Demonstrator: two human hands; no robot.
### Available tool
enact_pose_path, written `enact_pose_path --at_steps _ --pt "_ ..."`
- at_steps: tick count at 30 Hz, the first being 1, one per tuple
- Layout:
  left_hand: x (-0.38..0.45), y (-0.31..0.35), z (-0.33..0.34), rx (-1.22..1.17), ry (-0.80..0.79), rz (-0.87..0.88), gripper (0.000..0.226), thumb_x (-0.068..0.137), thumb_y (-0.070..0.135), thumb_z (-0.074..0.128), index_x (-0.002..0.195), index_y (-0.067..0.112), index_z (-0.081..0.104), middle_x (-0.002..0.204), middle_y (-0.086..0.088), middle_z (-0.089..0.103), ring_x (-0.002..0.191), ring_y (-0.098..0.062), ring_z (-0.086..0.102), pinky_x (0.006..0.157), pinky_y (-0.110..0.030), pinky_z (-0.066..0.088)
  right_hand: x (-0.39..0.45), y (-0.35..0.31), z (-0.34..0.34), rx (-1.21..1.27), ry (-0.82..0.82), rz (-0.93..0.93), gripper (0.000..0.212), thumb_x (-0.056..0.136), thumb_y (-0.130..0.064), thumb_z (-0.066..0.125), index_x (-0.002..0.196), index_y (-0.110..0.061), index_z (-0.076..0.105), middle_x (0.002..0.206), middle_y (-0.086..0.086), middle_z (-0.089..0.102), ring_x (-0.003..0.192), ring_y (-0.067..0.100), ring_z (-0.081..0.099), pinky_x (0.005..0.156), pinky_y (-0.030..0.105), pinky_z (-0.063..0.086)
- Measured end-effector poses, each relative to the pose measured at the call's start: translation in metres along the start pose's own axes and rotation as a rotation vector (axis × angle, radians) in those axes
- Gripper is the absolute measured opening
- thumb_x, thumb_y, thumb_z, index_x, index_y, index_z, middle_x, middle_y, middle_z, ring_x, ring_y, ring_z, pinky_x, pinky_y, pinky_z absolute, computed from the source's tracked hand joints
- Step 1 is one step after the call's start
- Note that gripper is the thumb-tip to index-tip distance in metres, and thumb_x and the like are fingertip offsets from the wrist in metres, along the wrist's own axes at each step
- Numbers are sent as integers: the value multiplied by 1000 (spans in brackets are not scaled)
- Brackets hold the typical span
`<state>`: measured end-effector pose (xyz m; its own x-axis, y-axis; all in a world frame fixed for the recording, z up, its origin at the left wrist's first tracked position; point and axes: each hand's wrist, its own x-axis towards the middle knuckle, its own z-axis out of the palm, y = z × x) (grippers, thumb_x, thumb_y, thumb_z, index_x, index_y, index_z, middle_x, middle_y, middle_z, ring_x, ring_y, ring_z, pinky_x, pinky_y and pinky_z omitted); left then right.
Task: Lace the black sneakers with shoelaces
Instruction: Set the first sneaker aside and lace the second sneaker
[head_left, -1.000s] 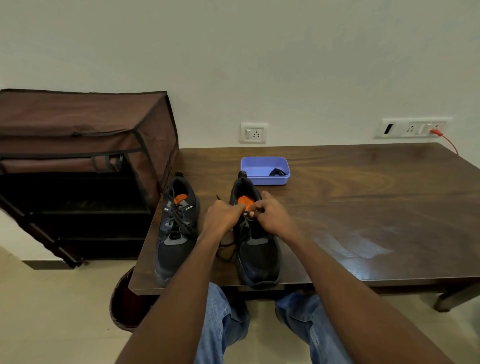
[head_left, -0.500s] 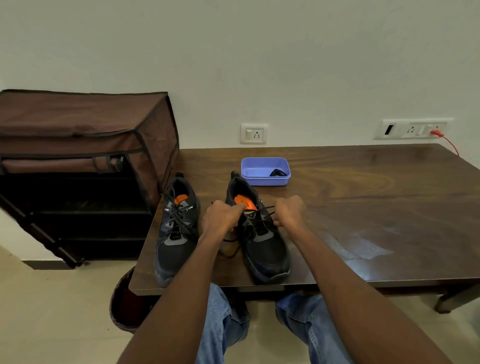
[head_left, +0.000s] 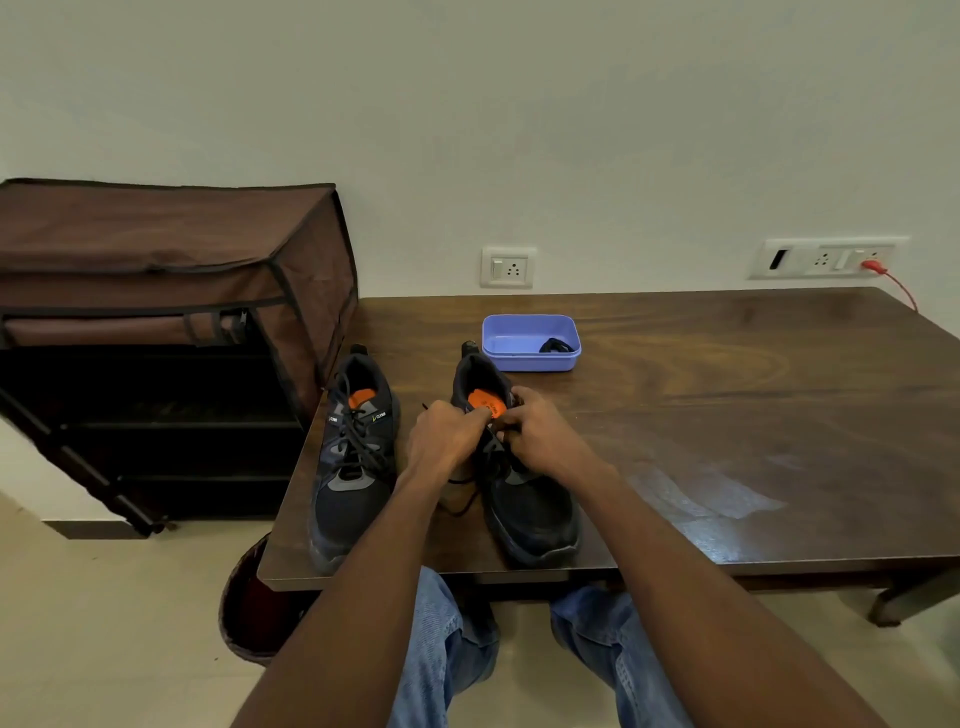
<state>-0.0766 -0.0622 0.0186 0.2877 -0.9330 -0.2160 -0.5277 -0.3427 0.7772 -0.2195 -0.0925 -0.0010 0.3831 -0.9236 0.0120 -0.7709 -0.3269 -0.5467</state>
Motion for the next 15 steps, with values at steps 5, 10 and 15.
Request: enact_pose_path --at_steps 5,10,15 --pt "2 -1 -1 -1 21 -2 40 84 43 63 76 5 71 74 -9 72 71 -24 68 69 -38 53 0 -2 -16 196 169 230 21 95 -11 54 88 -20 72 93 1 69 87 20 66 71 33 49" --pt "4 -3 -1 9 38 -24 37 87 39 63 78 4 70 80 -13 74 67 -20 61 67 -36 52 -3 7 -36 489 589 576 20 86 -2 47 74 -10 59 79 5 65 77 27 64 66 40 54" --pt "5 -5 1 11 39 -9 38 86 39 62 79 3 72 85 -14 75 66 -19 61 68 -35 51 -11 21 -50 482 583 828 17 88 -9 50 96 -2 64 100 16 68 89 34 62 72 37 47"
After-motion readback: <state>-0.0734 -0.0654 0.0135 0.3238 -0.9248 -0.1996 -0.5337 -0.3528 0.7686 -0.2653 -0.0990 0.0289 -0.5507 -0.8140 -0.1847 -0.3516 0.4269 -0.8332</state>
